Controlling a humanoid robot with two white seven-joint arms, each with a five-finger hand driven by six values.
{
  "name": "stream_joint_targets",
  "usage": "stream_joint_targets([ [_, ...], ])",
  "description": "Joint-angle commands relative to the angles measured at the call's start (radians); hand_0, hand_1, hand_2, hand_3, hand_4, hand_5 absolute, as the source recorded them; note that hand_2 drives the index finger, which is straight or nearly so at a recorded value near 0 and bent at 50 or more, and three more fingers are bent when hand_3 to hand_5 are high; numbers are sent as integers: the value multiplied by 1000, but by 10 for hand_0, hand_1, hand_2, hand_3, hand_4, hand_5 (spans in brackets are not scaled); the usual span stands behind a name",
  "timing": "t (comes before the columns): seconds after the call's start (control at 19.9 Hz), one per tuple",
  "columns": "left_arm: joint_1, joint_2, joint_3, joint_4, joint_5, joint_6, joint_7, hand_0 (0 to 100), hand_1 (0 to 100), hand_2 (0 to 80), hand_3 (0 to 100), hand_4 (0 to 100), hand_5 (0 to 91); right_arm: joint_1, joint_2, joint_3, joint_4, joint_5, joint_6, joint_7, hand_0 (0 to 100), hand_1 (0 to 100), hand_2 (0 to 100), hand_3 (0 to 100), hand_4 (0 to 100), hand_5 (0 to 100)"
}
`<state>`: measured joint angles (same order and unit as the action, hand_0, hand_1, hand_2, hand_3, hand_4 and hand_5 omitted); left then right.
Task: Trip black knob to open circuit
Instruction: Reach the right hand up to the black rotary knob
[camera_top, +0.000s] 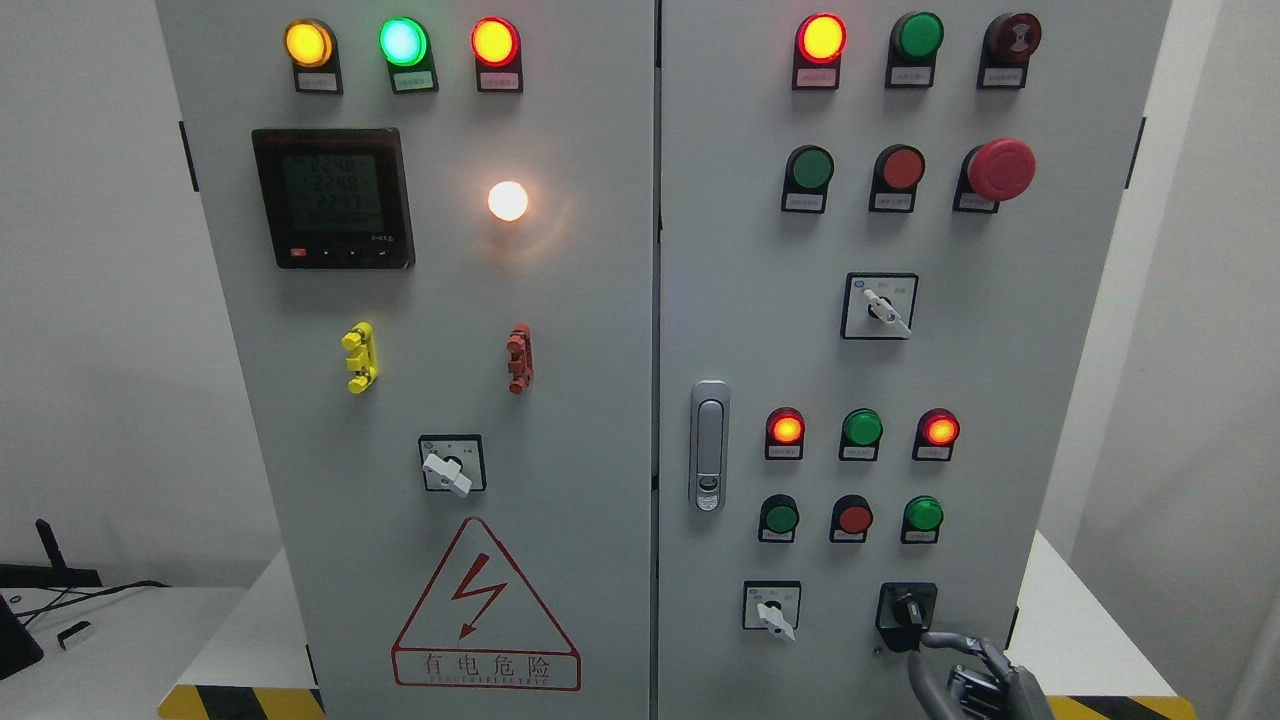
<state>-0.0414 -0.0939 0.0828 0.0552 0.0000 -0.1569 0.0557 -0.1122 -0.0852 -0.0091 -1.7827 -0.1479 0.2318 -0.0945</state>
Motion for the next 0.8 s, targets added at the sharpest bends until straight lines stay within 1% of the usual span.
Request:
stream_joint_targets([
  [0.0,0,-1,0,0,-31,0,0,120,389,0,0,0,0,-17,2,-8,49,1,-2,1,358,689,423,1000,1000,953],
  [0.3,0,0,0,0,-31,0,0,120,389,0,0,0,0,-21,1,-8,59,1,-3,2,360,690,423,1000,1000,953],
  [0.5,0,-1,0,0,-31,0,0,120,389,0,0,0,0,-18,-11,-15,59,1,-5,4,362,690,423,1000,1000,953],
  [0.75,0,-1,0,0,-31,0,0,120,389,0,0,0,0,-18,-15,-25,60,1,-5,9,364,690,424,1000,1000,952],
])
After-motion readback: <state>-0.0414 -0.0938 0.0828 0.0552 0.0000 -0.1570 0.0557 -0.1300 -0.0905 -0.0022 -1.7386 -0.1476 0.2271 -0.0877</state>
